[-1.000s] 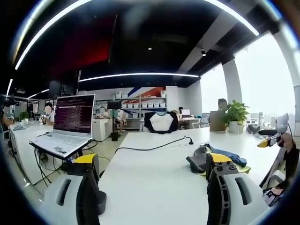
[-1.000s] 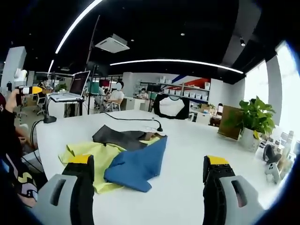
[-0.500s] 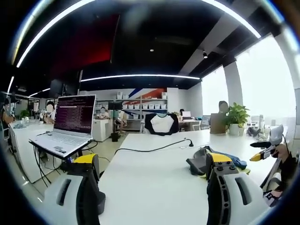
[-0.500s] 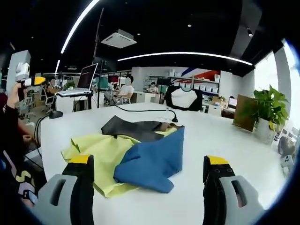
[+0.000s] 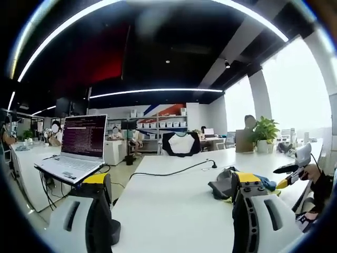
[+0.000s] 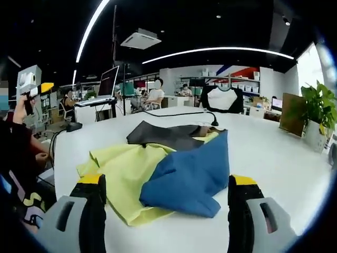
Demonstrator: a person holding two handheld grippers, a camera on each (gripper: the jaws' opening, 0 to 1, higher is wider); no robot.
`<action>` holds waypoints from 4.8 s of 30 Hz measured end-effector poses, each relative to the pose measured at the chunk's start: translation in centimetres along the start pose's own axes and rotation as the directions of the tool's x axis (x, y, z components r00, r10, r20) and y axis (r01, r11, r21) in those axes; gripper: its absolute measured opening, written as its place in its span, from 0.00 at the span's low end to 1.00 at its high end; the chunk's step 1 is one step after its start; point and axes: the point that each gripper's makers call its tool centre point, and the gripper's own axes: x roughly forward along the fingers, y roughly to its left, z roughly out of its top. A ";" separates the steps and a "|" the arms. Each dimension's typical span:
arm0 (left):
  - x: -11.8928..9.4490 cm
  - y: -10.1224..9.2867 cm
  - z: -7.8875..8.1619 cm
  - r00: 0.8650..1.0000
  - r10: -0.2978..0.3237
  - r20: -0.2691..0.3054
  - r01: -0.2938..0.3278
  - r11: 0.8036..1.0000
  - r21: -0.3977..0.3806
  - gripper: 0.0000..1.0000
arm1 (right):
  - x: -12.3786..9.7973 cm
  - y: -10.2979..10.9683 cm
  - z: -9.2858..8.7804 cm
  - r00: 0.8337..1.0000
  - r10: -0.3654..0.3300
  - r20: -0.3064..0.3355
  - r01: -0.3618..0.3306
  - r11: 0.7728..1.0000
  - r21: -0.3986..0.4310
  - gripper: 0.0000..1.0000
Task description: Fold the garment on the visible template until the final outline fits inside the template.
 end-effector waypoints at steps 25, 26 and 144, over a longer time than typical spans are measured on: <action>0.7 0.0 -1.0 0.999 -0.013 -0.036 0.013 1.000 -0.014 1.00 | 2.1 -2.1 -1.6 0.959 0.268 -0.089 -0.254 0.956 0.147 0.58; 0.7 0.0 -1.0 0.999 -0.013 -0.038 0.013 1.000 -0.012 1.00 | 2.3 -2.0 -1.9 0.953 0.282 -0.108 -0.267 0.953 0.141 0.55; 1.4 -0.6 -2.4 0.994 -0.013 -0.105 0.015 1.000 0.020 0.98 | -9.2 -25.5 -5.7 0.916 -0.280 -0.288 0.288 0.958 -0.017 0.04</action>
